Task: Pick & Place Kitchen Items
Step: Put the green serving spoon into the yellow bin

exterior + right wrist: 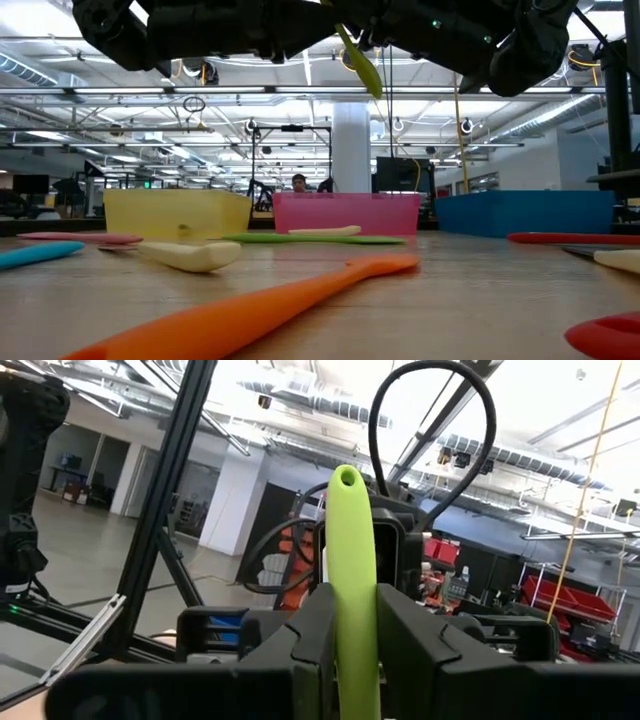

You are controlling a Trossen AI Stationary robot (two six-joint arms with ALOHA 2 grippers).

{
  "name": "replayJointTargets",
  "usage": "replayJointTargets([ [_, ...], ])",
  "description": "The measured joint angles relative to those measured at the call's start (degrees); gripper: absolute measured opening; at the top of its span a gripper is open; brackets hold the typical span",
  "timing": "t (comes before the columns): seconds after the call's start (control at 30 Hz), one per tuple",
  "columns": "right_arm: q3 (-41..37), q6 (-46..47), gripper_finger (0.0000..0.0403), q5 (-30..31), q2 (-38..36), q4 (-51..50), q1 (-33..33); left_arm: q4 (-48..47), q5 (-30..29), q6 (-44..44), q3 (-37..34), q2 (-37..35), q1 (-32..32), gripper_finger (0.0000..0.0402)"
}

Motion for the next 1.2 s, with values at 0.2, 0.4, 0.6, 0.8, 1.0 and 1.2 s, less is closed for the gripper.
replayJointTargets([
  [0.2,0.00,-0.19,0.0050,0.07,0.00,-0.02,0.00,0.51,0.14,-0.20,0.00,0.00,0.77,0.0115],
  [0.4,0.00,0.21,0.0050,0.31,0.00,-0.02,-0.07,0.51,0.60,-1.54,-0.02,0.00,1.36,0.0049],
  [0.6,0.02,0.25,0.0073,0.44,0.00,-0.41,-0.04,0.36,0.46,-1.80,-0.02,0.00,1.37,0.0033],
  [0.8,0.02,0.22,0.0102,0.42,0.00,-1.33,-0.04,-0.58,0.24,-4.07,-0.02,0.00,1.37,0.0045],
  [1.0,0.02,0.18,0.0116,0.42,-0.20,-1.03,0.00,-0.57,0.00,-4.25,-0.02,-0.02,1.31,0.0044],
  [1.2,0.00,-0.16,0.0130,0.46,-2.13,-1.39,0.00,-0.42,-1.45,-5.12,-0.02,-0.01,1.33,0.0035],
])
